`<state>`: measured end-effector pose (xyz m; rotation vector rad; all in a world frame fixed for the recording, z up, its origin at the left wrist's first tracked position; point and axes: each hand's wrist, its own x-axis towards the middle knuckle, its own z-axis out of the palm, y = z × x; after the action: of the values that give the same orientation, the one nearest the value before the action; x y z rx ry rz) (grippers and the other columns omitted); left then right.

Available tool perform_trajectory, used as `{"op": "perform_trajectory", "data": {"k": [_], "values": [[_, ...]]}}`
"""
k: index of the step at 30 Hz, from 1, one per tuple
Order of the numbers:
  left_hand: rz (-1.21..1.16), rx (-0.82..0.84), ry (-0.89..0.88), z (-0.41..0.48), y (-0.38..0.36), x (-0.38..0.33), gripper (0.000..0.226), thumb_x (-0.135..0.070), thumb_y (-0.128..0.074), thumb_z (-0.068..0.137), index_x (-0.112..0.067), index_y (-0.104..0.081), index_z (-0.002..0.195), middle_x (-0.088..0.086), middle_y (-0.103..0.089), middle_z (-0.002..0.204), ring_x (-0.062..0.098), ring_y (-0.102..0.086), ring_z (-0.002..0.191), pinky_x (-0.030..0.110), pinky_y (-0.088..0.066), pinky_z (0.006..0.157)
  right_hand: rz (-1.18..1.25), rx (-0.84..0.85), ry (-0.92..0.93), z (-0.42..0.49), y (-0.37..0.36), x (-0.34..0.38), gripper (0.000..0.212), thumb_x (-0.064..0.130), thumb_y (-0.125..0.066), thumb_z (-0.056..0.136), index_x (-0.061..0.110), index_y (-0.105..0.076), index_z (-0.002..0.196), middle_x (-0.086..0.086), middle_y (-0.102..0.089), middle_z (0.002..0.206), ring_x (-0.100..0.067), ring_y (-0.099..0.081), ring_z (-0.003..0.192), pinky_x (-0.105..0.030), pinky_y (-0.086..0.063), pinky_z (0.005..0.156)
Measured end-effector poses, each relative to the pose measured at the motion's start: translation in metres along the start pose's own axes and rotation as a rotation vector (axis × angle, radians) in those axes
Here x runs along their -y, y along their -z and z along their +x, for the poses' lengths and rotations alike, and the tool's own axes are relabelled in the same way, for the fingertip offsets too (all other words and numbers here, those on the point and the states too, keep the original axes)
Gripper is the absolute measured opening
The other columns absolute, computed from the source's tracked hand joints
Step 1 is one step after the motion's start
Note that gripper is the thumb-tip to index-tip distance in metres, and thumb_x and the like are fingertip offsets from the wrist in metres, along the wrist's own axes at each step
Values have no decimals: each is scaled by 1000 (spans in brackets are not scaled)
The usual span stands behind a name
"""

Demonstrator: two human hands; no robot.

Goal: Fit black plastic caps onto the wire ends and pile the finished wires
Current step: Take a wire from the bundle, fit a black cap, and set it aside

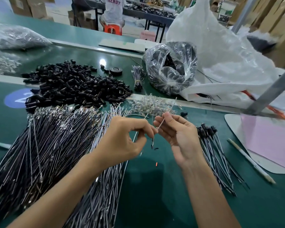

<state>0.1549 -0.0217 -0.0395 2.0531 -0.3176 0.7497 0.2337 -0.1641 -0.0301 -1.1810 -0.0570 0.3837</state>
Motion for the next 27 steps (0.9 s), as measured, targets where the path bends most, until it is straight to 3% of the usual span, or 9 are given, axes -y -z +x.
{"op": "perform_trajectory", "data": {"k": [9, 12, 15, 17, 19, 21, 24, 27], "values": [[-28, 164, -6, -2, 0, -4, 24, 8, -52, 69, -7, -71, 68, -3, -76, 81, 4, -72, 78, 22, -56, 72, 215, 20, -162, 3, 0, 1, 7, 5, -64, 83, -2, -64, 82, -18, -73, 81, -19, -73, 69, -24, -58, 60], [-121, 271, 82, -1, 1, -7, 25, 6, -49, 69, -6, -71, 68, -1, -76, 80, 5, -72, 79, 18, -54, 74, 181, 28, -79, 3, 1, 1, 5, 5, -63, 85, 0, -62, 85, -13, -73, 76, -17, -72, 64, -22, -57, 57], [-251, 434, 246, 1, 5, -9, 28, 5, -48, 70, -8, -73, 73, 3, -76, 77, 12, -73, 78, 31, -59, 74, 57, 50, 68, 2, 0, 1, 4, 7, -61, 89, 4, -59, 86, -11, -73, 74, -15, -68, 58, -21, -54, 54], [-339, 325, 342, 4, 7, -9, 25, 4, -53, 76, -9, -73, 76, 6, -74, 73, 16, -72, 71, 30, -58, 66, -48, 149, 137, 0, -1, 2, 5, 11, -62, 88, 8, -58, 88, -9, -73, 76, -12, -63, 53, -19, -49, 49], [-395, 48, 442, 7, 9, -4, 21, 5, -58, 85, -10, -71, 80, 7, -73, 69, 18, -70, 67, 28, -55, 58, -107, 291, 164, -3, -2, 3, 12, 15, -61, 85, 9, -56, 93, -10, -74, 81, -10, -57, 48, -17, -44, 46], [-486, -143, 555, 11, 12, 2, 7, -7, -63, 91, -10, -69, 91, 5, -72, 74, 18, -69, 69, 28, -54, 57, -174, 392, 171, -6, -3, 4, 15, 16, -60, 84, 9, -54, 96, -10, -74, 84, -10, -54, 46, -16, -41, 45], [-613, -180, 686, 11, 16, 13, 37, -29, -69, 77, -12, -67, 109, 4, -74, 86, 17, -69, 74, 24, -56, 59, -303, 461, 147, -9, -6, 3, 17, 15, -60, 86, 10, -50, 99, -8, -74, 80, -11, -52, 45, -17, -38, 45], [-686, -196, 663, 10, 16, 15, 32, -22, -71, 72, -10, -72, 102, 5, -74, 87, 12, -68, 72, 21, -55, 60, -426, 471, 114, -10, -7, 1, 5, 6, -57, 93, 8, -53, 95, -6, -75, 78, -9, -51, 43, -20, -34, 45]]}}
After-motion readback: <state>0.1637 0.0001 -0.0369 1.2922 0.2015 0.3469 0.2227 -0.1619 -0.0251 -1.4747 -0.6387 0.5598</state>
